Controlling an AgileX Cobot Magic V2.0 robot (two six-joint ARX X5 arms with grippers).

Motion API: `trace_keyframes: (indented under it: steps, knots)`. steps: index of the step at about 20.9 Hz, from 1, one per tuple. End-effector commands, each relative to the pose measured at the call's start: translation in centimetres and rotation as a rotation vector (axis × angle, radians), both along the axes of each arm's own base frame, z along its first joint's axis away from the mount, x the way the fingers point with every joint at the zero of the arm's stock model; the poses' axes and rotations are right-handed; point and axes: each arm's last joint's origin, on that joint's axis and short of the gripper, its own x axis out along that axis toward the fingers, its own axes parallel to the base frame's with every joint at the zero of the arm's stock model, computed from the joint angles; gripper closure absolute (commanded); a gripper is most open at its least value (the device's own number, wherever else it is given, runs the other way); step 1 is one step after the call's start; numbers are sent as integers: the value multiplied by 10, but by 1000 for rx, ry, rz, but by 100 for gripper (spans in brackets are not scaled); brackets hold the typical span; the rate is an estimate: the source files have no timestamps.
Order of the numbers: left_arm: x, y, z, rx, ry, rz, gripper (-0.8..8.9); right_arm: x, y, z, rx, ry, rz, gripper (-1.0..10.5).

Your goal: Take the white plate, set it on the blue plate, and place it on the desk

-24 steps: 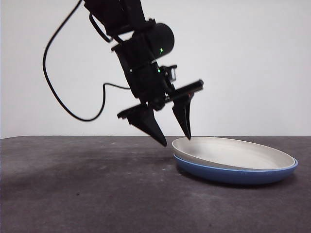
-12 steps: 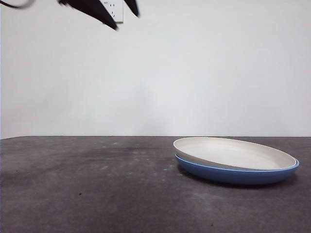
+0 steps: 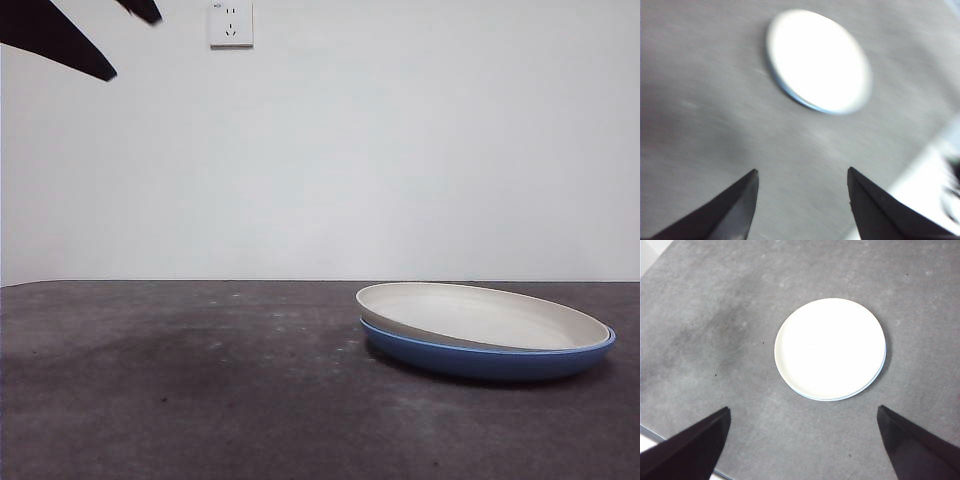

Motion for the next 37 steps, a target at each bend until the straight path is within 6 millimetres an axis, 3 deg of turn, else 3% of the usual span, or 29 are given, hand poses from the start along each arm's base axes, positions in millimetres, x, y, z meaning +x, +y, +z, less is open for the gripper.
trace_keyframes:
  steps: [1,9,13,23,30,37]
  knots:
    - [-8,1,6,-44,-33,-73,525,1,0,3,0,1,-2,478]
    - [-14,3,10,-59,-55,-83,528,7,0,1,2,39,-22,478]
    - [-14,4,10,-59,-56,-83,528,30,0,-9,-65,104,-99,478]
    - [-14,4,10,-59,-55,-83,528,138,10,-115,-23,296,-146,496]
    - [-14,4,10,-59,-55,-83,528,175,13,-151,-22,365,-159,518]
    - [-14,4,10,-59,-55,-83,528,196,15,-179,-28,405,-158,560]
